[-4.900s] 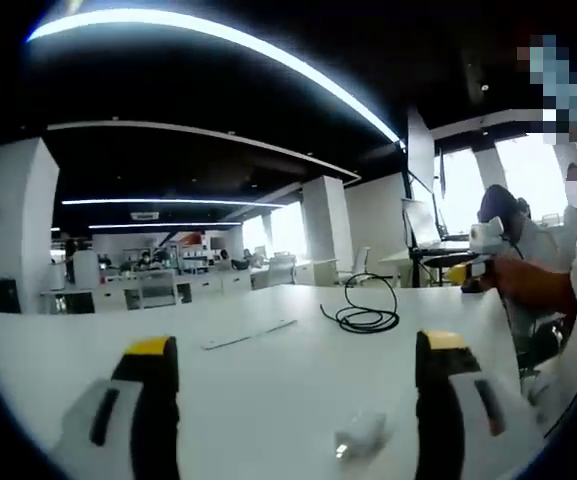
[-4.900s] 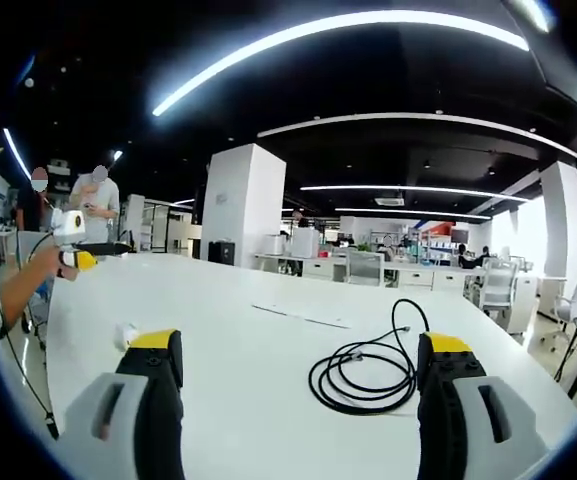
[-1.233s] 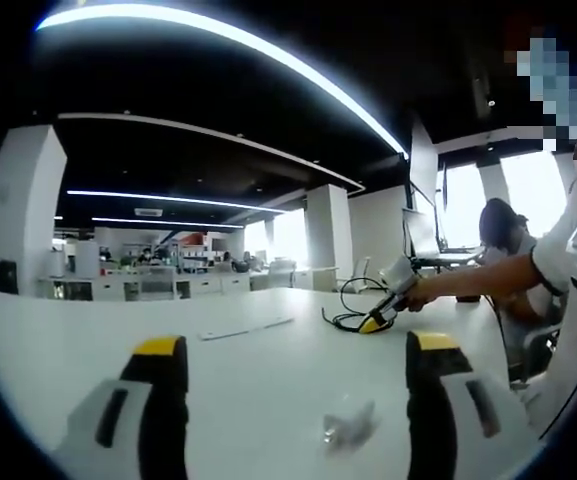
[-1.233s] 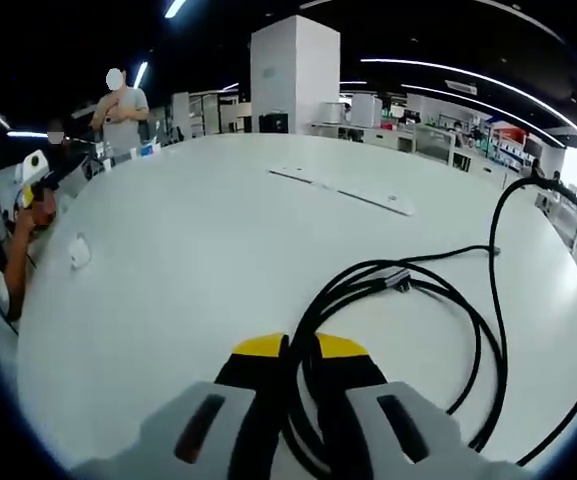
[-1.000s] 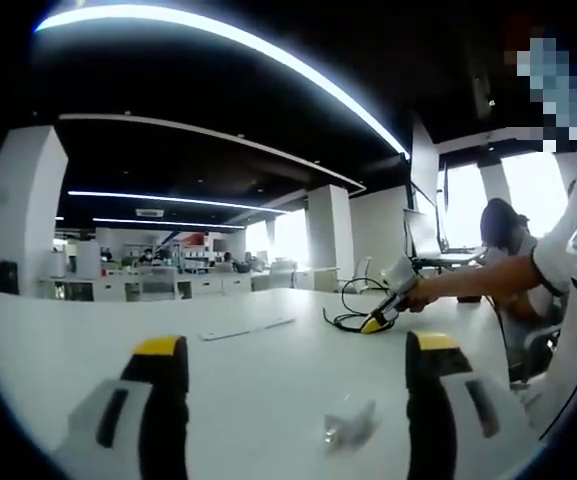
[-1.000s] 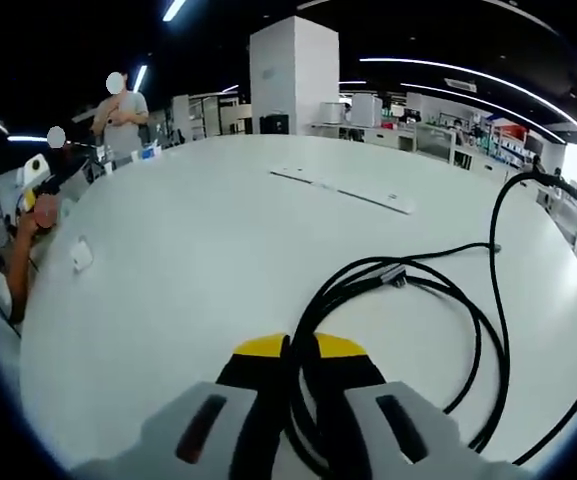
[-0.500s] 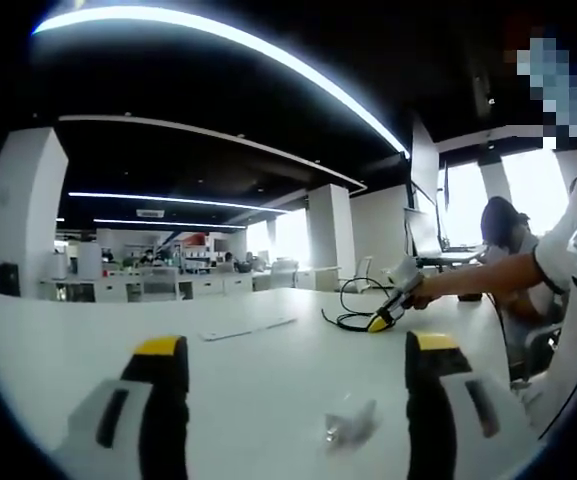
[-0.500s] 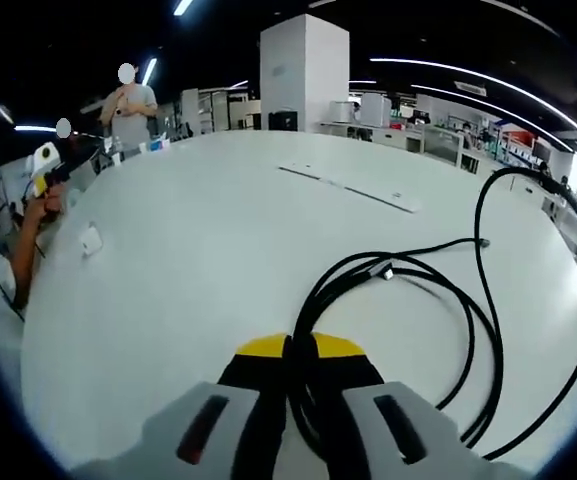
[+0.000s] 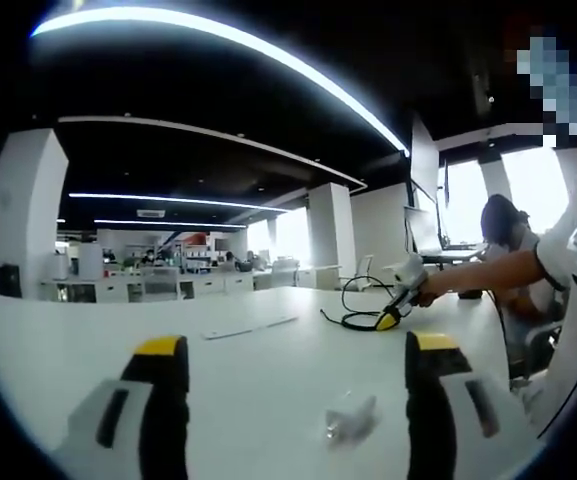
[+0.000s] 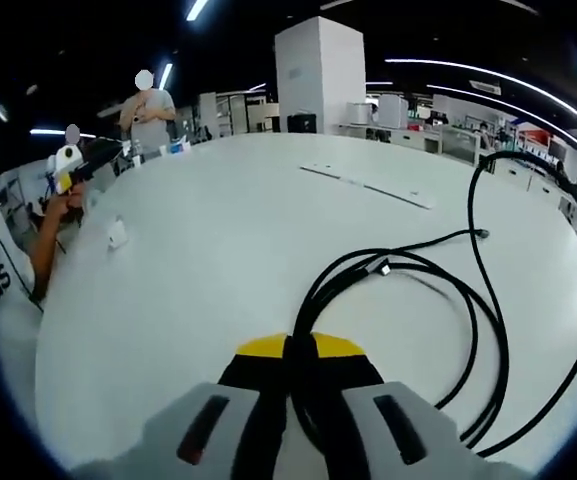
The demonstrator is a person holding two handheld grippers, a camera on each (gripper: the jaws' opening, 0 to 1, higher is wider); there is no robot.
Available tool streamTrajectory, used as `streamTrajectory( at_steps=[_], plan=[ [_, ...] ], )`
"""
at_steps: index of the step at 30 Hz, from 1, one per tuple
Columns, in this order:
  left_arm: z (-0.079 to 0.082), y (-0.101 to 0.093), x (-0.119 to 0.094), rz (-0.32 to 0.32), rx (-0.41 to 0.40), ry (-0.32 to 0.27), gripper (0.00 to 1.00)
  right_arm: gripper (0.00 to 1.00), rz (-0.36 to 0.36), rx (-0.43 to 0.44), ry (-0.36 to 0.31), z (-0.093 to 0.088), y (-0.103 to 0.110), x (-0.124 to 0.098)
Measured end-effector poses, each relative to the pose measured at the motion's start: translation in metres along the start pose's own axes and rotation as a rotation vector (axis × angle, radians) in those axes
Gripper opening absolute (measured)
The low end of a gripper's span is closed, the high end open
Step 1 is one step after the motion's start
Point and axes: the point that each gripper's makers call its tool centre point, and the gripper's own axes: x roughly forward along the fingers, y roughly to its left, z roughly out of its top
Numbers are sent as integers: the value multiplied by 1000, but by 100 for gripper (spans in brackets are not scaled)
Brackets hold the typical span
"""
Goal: Plug the desk Type‑C cable into the charger adapter.
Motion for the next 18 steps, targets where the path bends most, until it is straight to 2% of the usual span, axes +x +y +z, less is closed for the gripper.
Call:
streamTrajectory(
  at_steps=[18],
  plan=[
    [-1, -3, -1, 0, -1, 2, 90, 6, 87, -55, -6, -16, 32, -19]
  ],
)
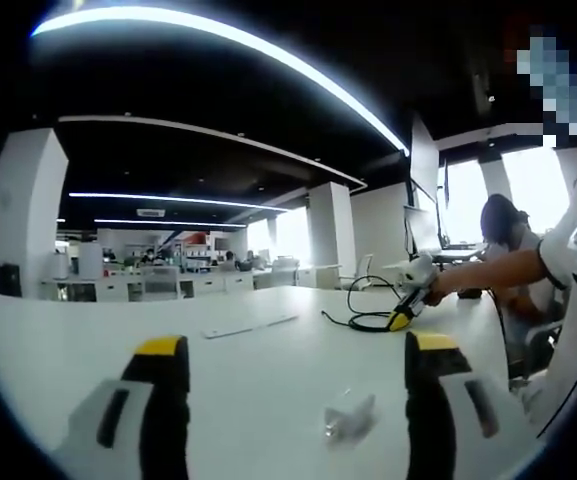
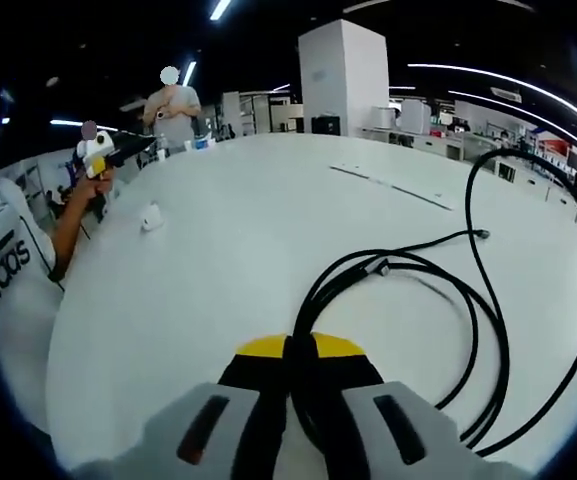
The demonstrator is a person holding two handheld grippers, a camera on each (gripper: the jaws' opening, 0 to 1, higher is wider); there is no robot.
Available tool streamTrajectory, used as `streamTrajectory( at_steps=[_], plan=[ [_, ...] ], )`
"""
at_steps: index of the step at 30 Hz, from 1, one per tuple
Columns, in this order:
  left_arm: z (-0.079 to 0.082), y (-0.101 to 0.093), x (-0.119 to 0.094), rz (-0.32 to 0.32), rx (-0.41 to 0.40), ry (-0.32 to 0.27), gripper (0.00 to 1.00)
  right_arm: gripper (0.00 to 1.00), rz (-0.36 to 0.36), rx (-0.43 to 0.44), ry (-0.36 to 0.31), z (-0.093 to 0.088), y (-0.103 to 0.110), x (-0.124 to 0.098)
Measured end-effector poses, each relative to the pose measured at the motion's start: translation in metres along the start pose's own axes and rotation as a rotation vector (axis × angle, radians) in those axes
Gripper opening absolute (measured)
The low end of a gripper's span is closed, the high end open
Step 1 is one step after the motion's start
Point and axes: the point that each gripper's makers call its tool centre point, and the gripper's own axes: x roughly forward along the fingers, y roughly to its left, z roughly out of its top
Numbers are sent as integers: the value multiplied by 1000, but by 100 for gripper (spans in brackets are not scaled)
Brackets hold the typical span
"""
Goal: Plug the desk Type‑C cable into the charger adapter.
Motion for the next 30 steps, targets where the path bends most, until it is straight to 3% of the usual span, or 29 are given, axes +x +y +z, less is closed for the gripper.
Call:
streamTrajectory(
  at_steps=[16, 30],
  plan=[
    [0, -3, 0, -4, 7, 10, 89, 6, 106, -67, -2, -11, 43, -13],
    [9, -4, 0, -10, 14, 6, 90, 6, 229, -135, 11, -26, 97, -27]
  ],
)
